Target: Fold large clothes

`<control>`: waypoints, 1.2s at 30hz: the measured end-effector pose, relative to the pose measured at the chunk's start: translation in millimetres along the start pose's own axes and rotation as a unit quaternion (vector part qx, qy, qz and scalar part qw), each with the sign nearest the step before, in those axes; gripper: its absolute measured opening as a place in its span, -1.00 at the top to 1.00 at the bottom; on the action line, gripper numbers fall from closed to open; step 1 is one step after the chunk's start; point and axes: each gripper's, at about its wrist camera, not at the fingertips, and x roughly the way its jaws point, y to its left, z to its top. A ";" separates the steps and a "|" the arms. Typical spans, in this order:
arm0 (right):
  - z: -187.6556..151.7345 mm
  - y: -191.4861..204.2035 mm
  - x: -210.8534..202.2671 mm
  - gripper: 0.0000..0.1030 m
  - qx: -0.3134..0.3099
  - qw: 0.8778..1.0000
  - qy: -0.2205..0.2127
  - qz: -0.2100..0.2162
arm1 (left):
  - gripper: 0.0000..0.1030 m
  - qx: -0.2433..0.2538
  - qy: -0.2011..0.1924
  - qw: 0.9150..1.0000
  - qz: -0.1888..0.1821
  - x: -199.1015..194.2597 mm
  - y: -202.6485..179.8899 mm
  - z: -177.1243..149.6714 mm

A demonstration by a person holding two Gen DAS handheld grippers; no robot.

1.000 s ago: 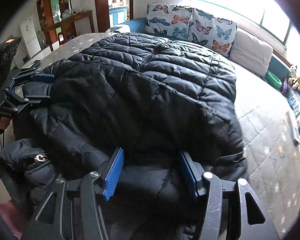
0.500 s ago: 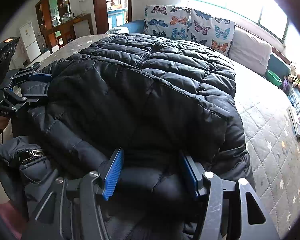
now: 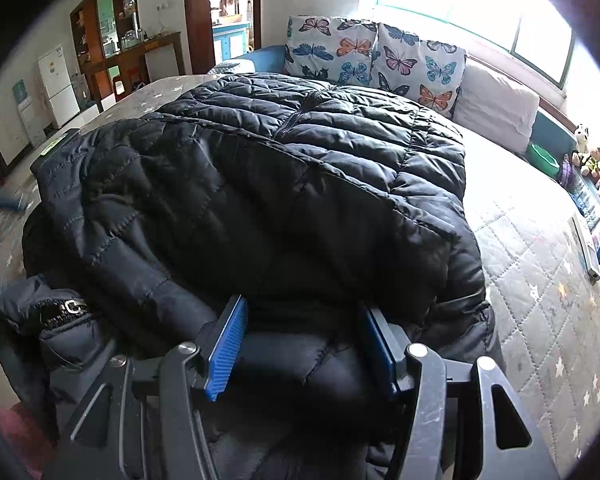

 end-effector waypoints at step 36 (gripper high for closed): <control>-87.0 87.4 -69.2 -0.42 -0.209 0.978 -0.022 -0.003 | 0.55 0.035 -0.072 0.996 0.031 -9.0 -30.6 30.3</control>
